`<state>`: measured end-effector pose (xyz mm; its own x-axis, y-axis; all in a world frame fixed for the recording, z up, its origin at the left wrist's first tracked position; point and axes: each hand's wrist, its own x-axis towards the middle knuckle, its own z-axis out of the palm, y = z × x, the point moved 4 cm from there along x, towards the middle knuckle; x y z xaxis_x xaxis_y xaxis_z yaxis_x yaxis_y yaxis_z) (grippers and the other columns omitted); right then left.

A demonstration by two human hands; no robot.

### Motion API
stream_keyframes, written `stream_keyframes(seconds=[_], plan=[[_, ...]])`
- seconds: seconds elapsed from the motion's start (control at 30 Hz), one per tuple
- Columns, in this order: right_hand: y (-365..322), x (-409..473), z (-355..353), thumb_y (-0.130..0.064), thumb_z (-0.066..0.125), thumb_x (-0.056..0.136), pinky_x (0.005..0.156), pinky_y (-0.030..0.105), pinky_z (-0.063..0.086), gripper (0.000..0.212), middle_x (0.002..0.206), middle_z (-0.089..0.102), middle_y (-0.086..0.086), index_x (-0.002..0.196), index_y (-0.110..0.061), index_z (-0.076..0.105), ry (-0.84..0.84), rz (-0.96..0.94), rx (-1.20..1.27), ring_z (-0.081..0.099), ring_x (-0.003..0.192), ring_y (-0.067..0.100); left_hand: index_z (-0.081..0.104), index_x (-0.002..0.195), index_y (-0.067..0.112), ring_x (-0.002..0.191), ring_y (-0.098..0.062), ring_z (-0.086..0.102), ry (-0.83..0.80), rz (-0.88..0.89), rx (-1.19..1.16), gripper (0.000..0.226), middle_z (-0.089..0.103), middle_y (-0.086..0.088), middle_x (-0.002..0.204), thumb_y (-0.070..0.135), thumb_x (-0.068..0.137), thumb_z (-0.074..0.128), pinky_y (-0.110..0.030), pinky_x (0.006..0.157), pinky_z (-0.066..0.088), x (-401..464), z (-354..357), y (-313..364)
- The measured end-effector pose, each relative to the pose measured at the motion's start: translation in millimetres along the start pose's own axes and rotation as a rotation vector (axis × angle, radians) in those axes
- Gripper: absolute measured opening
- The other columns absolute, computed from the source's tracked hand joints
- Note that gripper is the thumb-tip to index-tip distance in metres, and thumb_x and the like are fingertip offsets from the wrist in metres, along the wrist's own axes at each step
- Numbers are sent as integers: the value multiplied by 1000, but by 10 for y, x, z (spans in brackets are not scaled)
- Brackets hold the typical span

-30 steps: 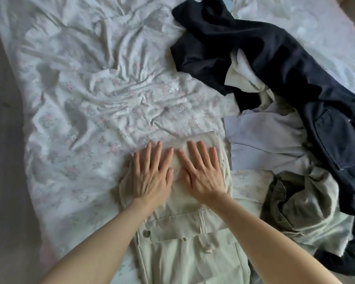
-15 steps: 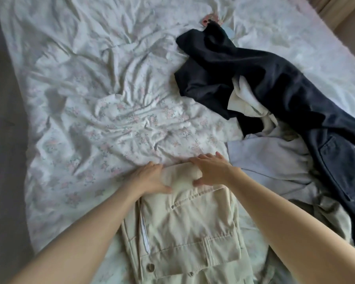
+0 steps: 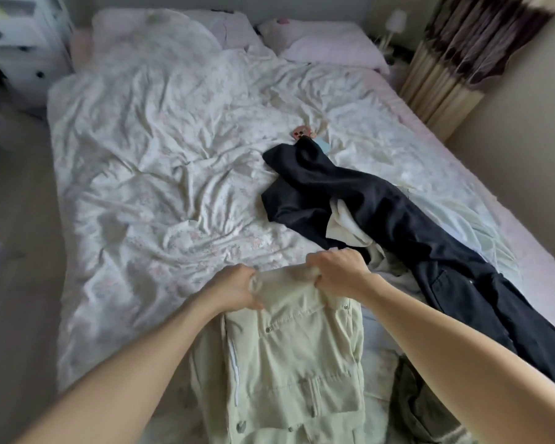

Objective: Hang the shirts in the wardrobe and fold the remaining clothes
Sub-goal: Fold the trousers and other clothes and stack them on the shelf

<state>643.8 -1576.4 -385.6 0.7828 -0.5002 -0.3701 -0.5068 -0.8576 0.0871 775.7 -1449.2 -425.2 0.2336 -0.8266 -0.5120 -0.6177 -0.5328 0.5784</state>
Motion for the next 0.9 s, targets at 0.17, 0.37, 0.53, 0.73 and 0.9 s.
stream_keyframes(seconds=[0.17,0.37,0.53,0.73,0.9], plan=[[98,146,-726,-19,52,88,79,31,32,12,99,55,-4,100,-20,49,391,93,10,53,96,20,51,89,18,86,-26,57,470,18,214,21,61,-3,98,28,79,67,-28,62,34,-4,-890,366],[17,-122,-496,-11,51,83,86,33,33,21,93,55,0,104,-16,54,524,103,5,53,90,22,52,106,12,102,-26,54,715,96,341,22,56,-3,109,23,88,59,-34,64,37,-255,-602,378],[-192,-828,66,-8,80,49,67,33,50,34,69,59,1,79,-12,65,570,-20,20,59,64,24,59,107,9,94,-29,60,589,200,302,33,62,-5,106,4,76,67,-36,67,48,-784,169,224],[-331,-1550,646,-9,78,49,74,35,44,58,76,59,3,106,-12,69,489,-82,38,59,70,28,69,103,5,77,-27,66,496,399,357,70,70,-7,100,-8,35,74,-33,63,57,-1353,826,255],[-411,-1989,1251,-4,67,53,73,36,53,57,76,61,3,109,-17,70,403,-133,49,60,69,27,70,106,11,77,-26,66,299,363,420,69,69,-4,101,-1,39,78,-33,55,55,-1585,1635,140]])
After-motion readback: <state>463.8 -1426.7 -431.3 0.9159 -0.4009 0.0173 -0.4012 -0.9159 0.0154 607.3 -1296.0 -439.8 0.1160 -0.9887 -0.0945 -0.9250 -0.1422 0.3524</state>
